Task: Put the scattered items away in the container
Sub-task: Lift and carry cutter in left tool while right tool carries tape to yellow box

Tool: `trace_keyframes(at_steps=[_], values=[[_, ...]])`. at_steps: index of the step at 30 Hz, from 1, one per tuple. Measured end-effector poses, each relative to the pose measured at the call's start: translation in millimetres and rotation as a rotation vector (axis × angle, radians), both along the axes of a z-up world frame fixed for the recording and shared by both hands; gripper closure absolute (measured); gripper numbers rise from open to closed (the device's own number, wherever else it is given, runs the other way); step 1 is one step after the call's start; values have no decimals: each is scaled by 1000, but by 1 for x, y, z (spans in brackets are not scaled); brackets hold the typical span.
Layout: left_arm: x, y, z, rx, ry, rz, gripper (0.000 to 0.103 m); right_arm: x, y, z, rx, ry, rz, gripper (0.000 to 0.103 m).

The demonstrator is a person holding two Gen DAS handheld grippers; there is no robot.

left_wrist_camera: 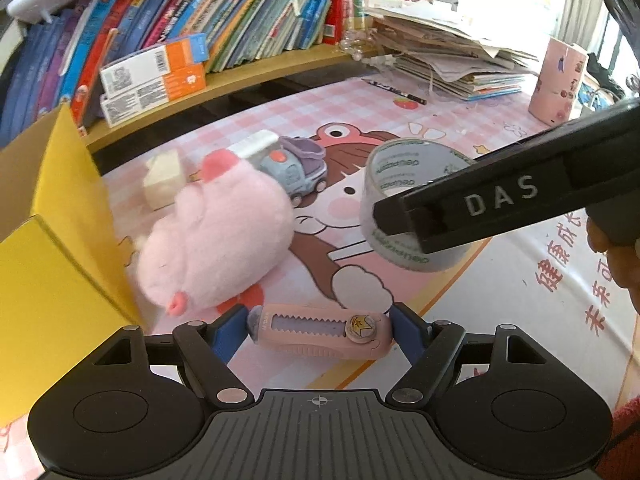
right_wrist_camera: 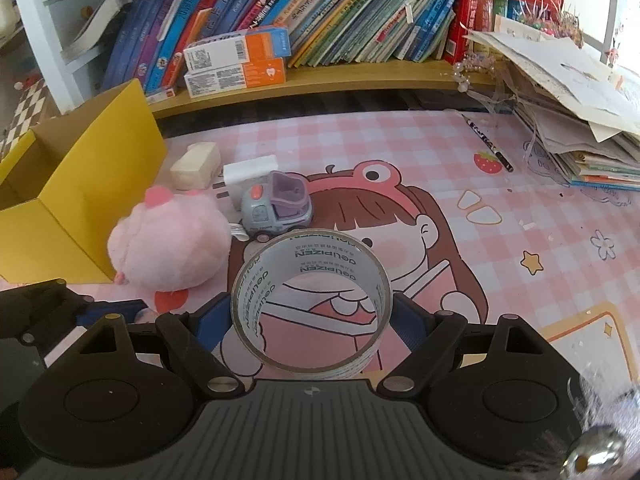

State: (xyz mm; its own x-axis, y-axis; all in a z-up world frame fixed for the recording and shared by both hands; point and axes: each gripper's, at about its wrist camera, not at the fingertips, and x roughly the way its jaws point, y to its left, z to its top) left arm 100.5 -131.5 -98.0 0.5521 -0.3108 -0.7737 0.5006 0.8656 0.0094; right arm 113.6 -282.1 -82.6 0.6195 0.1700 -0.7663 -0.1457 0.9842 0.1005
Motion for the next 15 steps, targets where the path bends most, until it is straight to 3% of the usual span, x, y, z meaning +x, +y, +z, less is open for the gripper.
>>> trace_keyframes(at_steps=[15], values=[[-38, 42, 45, -46, -57, 97, 25, -43, 7, 21, -13, -38, 21, 20]])
